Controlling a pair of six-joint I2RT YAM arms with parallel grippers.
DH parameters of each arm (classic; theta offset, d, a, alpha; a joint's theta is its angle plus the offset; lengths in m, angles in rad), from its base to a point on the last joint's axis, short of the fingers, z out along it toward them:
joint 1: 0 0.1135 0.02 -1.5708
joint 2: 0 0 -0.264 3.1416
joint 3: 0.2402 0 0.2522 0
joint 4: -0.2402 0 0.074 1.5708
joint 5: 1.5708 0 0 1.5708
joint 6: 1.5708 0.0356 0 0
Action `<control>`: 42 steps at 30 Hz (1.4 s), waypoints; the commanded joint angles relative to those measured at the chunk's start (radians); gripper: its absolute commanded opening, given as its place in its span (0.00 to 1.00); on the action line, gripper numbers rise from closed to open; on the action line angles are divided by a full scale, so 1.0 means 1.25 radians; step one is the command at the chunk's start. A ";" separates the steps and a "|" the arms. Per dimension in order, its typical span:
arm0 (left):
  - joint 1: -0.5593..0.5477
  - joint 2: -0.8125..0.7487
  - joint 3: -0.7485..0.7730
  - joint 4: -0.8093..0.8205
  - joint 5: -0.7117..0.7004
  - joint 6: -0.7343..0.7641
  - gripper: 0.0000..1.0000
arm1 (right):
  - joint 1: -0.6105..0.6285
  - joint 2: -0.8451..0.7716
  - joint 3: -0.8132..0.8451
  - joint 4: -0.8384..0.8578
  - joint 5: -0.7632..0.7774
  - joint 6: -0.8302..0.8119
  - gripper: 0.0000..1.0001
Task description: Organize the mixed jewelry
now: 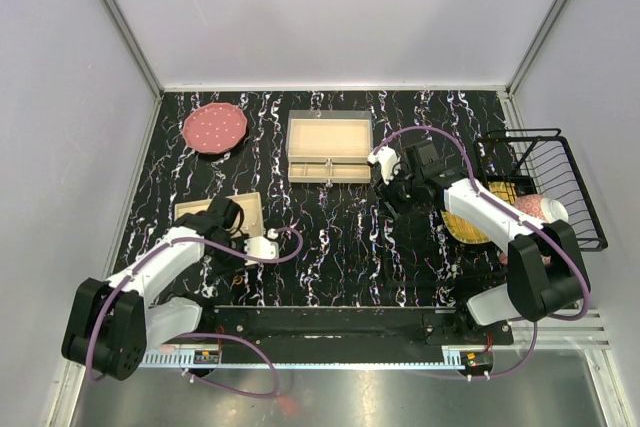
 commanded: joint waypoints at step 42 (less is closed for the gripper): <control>-0.072 -0.079 0.010 -0.033 0.036 -0.014 0.31 | -0.003 0.007 0.018 -0.003 0.014 -0.018 0.46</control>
